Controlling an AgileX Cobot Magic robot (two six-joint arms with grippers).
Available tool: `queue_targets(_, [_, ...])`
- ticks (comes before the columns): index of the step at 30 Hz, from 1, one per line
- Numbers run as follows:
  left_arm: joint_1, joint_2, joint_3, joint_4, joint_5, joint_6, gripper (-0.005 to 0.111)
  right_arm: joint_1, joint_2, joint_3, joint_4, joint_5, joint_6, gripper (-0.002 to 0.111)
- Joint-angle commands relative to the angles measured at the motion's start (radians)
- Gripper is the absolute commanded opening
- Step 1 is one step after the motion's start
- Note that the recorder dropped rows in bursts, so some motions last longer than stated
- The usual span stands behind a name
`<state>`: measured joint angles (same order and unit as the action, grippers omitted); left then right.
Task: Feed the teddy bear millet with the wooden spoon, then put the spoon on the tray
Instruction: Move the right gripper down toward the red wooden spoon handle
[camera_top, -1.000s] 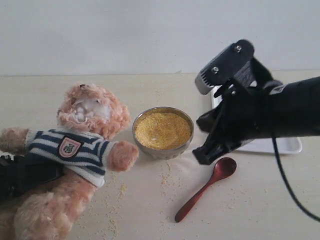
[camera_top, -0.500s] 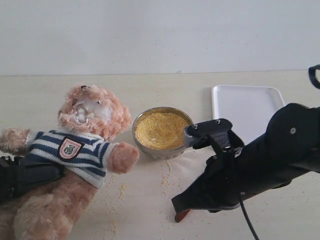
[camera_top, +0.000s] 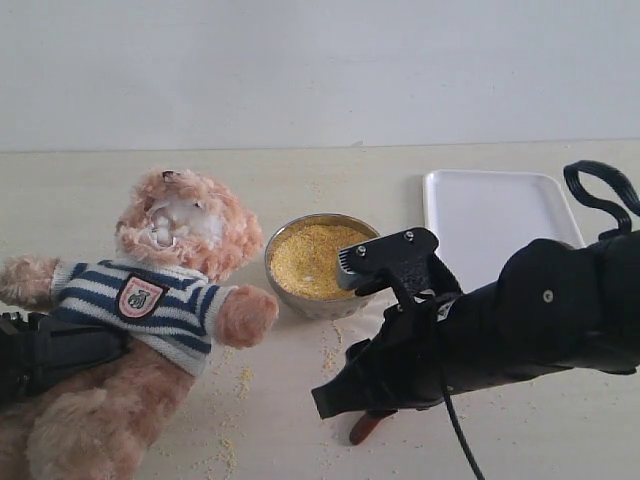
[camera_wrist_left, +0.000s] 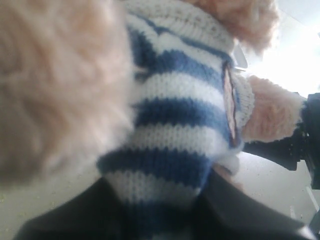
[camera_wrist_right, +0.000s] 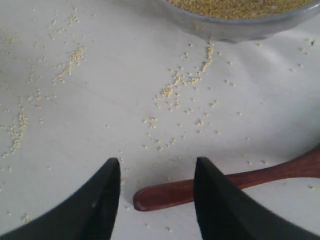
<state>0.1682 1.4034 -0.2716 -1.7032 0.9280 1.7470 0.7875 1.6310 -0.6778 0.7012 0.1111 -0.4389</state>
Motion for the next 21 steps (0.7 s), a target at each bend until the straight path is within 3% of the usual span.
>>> queue_targets(1, [0.002,0.001,0.002,-0.008,0.032,0.009,0.005,0.001,0.031,-0.002,0.013,-0.012,0.001,0.047])
queue_targets(21, [0.002,0.001,0.002,-0.004,0.032,0.011,0.005,0.001,0.135,-0.063,0.023,0.082,0.018,0.047])
